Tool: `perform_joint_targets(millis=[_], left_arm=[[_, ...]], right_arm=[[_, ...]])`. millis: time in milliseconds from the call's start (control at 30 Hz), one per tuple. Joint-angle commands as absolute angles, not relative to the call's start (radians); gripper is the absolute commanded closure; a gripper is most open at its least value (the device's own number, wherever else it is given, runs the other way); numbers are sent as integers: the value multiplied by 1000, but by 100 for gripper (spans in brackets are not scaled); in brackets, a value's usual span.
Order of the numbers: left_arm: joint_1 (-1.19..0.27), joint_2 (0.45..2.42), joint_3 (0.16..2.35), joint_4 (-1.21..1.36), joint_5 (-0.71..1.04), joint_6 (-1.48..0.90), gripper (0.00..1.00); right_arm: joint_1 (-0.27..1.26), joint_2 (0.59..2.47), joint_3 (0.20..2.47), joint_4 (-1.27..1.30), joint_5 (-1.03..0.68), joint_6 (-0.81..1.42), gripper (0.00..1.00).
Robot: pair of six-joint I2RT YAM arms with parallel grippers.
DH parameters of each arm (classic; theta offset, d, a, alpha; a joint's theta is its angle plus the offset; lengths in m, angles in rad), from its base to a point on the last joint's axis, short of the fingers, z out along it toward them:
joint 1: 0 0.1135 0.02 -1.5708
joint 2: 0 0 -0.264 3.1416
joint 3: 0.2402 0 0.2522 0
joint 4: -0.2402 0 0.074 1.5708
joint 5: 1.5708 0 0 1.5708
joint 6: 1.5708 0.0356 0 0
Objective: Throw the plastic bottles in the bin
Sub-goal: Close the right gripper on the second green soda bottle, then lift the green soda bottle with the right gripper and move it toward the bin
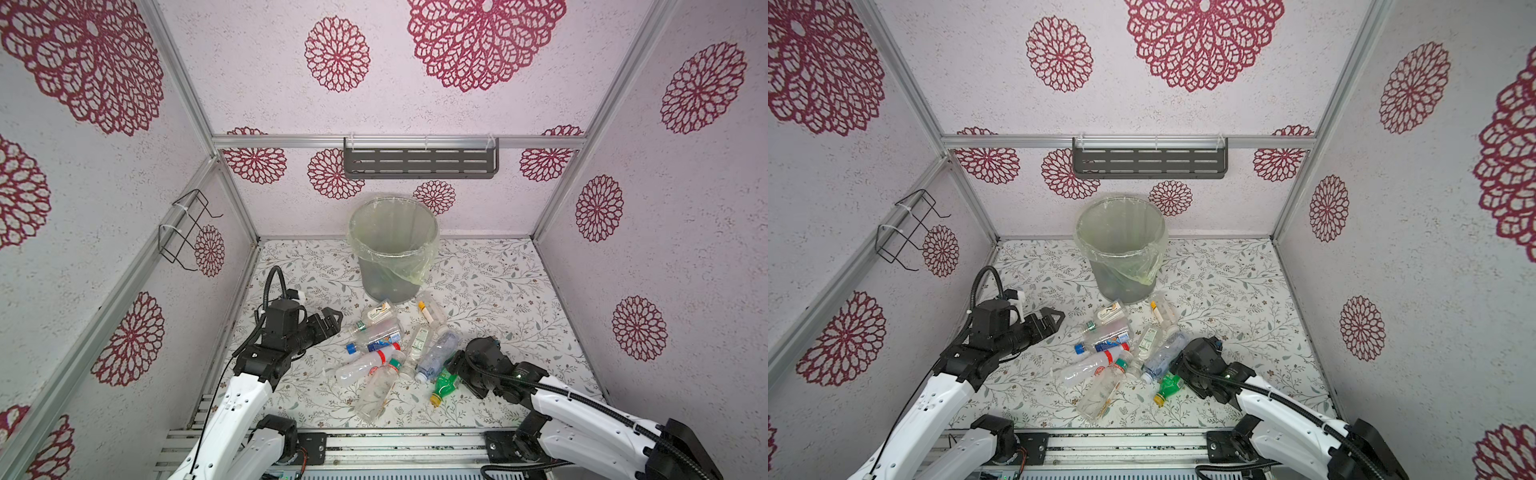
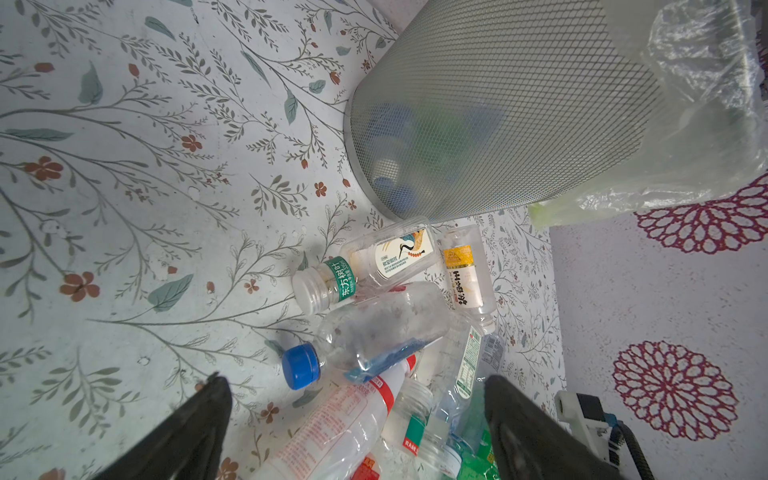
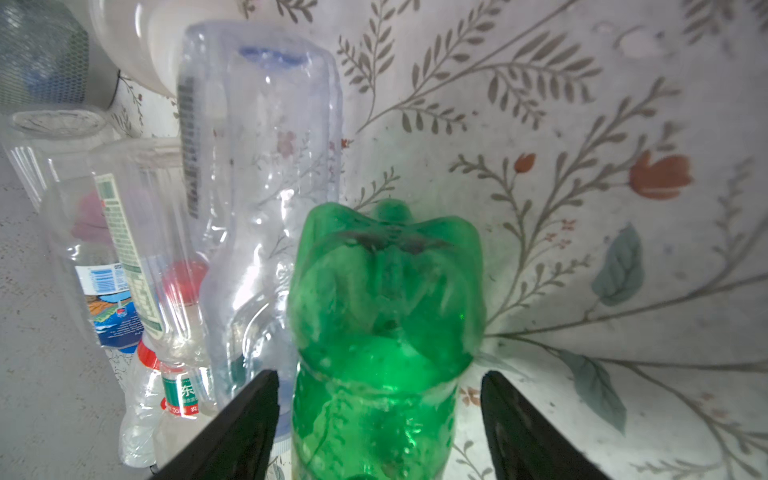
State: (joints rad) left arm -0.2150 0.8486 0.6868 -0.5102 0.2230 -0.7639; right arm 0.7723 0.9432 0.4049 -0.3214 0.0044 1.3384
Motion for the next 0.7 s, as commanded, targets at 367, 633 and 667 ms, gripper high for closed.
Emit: perform_joint_targets(millis=[367, 633, 667], left_arm=[[-204, 820, 653, -500, 230, -778, 3], [-202, 839, 655, -482, 246, -789, 3], [-202, 843, 657, -480, 248, -790, 3]], right_arm=[[794, 953, 376, -289, 59, 1388, 37], [794, 863, 383, -360, 116, 1387, 41], [793, 855, 389, -370, 122, 1386, 41]])
